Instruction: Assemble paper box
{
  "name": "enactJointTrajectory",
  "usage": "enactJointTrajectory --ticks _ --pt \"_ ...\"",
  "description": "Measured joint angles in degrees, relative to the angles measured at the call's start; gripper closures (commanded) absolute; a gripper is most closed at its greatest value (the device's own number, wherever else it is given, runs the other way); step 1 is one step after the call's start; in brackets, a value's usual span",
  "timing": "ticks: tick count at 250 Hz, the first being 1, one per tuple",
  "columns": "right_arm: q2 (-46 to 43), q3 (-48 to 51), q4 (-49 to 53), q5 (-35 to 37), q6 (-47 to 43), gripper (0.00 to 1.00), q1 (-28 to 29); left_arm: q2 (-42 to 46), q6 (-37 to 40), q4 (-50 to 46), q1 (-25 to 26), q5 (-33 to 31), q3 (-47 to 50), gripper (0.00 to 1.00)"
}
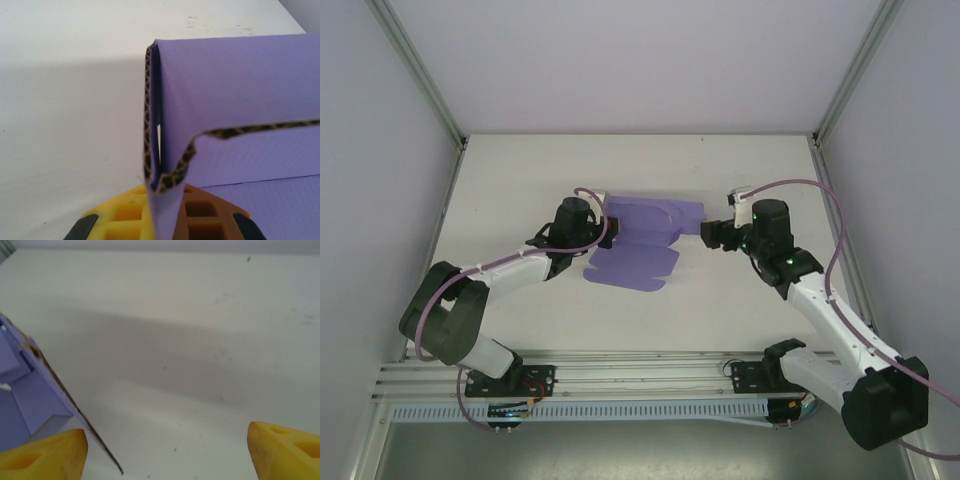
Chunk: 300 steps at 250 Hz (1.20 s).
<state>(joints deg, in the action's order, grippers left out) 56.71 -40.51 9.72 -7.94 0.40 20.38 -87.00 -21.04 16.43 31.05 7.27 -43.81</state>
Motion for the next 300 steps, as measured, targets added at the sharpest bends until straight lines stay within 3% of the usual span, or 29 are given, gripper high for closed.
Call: enactJointTrajectory --ticks 39,72,97,148,195,248,300 --pt "-0.1 -0.3 1.0 -3.1 0.0 0.18 -0.1 0.0 0.0 0.0 0.0 0.0 0.0 1.00" --pt "-3.1 -0.8 3.6 0.4 -0.1 0.16 -1.2 0.0 0.4 0.0 0.0 0.0 0.0 1.00" --pt "-4.1 -1.9 5.5 2.1 0.1 0.16 -5.4 0.0 0.4 0.0 0.0 0.5 0.0 1.00" --pt "4.7 -5.5 6.4 0.0 0.2 0.16 -8.9 0.0 0.4 -0.2 0.0 1.3 0.0 1.00" --pt "12.2 -8.3 6.7 -7.2 0.0 0.16 -5.4 0.2 0.4 -0.6 0.0 1.1 0.0 1.00" --pt "11.6 -8.5 7.2 -11.5 -1.1 0.16 2.7 0.4 0.2 -3.6 0.0 -1.0 -0.9 1.00" --pt "9.0 -8.4 6.8 -14.9 -1.2 0.16 3.9 0.2 0.1 -5.6 0.0 -1.7 -2.1 1.00"
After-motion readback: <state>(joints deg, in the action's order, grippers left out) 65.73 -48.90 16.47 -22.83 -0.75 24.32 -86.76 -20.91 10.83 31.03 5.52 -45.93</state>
